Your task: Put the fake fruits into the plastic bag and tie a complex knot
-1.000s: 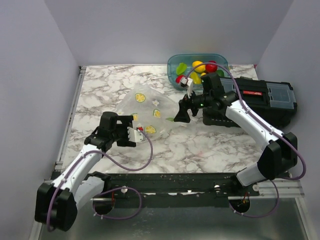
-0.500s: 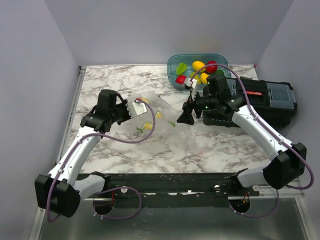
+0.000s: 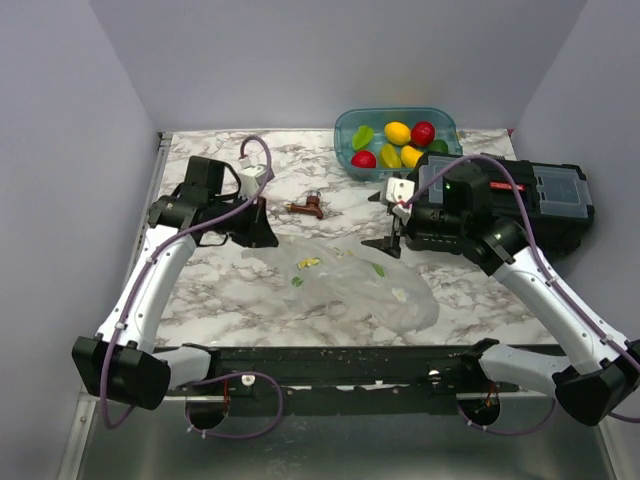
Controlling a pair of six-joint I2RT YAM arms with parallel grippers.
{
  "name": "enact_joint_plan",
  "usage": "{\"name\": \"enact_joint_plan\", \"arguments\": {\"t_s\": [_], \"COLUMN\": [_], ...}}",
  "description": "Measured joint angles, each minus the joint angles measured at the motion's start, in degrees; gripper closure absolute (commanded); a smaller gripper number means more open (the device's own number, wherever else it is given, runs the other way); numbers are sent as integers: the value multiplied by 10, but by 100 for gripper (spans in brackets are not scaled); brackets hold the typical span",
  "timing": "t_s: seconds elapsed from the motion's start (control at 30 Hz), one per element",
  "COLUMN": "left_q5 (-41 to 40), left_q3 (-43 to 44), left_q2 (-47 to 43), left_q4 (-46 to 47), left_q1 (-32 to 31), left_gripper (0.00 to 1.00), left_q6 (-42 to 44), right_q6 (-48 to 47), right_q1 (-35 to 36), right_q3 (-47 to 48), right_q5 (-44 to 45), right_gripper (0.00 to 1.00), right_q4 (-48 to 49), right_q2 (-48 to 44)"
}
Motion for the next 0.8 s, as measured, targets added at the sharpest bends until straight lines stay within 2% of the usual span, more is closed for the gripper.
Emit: {"name": "enact_joint_plan", "arguments": {"t_s": [0.17, 0.33, 0.53, 0.8], "left_q5": [67, 96, 129, 176], "left_q3": [-20, -42, -62, -93], "left_q2": [-7, -40, -82, -61], "left_q4": [-12, -6, 20, 58], "left_q1": [87, 173, 185, 245], "left_gripper": [100, 100, 100, 100], "left_q6": [-100, -191, -279, -359], "right_q6": [-5, 49, 125, 174], "right_q1": [0, 2, 2, 7], "right_q3": [48, 95, 114, 105], "right_q5": [5, 11, 7, -18], "right_gripper": [7, 7, 7, 5], "right_q4": [7, 24, 61, 75], "right_q2": [29, 44, 44, 45]}}
